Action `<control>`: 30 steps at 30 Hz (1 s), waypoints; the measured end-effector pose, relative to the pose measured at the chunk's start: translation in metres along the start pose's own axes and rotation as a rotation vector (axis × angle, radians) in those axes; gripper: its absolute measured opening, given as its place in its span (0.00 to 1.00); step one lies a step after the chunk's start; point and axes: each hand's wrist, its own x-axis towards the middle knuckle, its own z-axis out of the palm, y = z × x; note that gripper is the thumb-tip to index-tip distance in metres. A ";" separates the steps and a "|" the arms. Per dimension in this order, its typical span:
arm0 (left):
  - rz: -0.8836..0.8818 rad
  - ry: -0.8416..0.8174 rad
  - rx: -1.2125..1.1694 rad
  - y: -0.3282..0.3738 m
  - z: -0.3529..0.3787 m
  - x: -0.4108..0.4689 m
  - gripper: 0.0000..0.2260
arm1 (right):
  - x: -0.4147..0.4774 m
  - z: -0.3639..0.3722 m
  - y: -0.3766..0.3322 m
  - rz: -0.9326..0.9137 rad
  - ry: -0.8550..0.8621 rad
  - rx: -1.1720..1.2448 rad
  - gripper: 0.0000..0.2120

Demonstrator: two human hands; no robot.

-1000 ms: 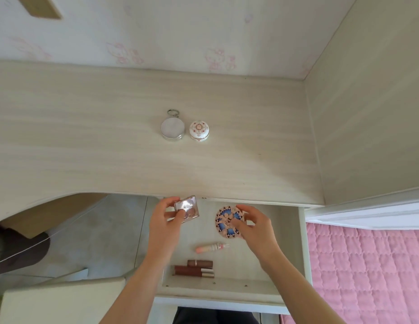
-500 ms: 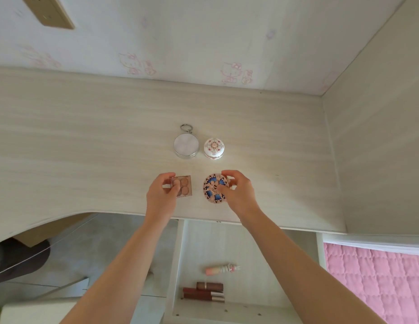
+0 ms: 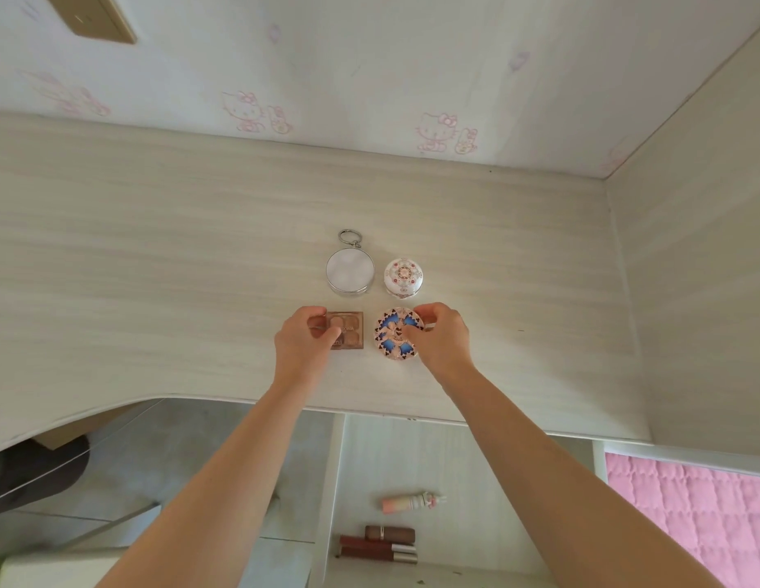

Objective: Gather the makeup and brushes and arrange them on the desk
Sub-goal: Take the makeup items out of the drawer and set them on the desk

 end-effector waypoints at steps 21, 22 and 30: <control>0.111 0.030 0.244 0.008 0.013 0.022 0.13 | 0.023 0.011 0.005 -0.070 0.057 -0.199 0.17; 0.115 0.041 0.250 0.007 0.013 0.020 0.13 | 0.020 0.009 0.005 -0.085 0.060 -0.204 0.18; 0.366 0.126 0.420 -0.007 0.014 -0.031 0.14 | -0.025 -0.024 0.036 -0.296 0.018 -0.354 0.17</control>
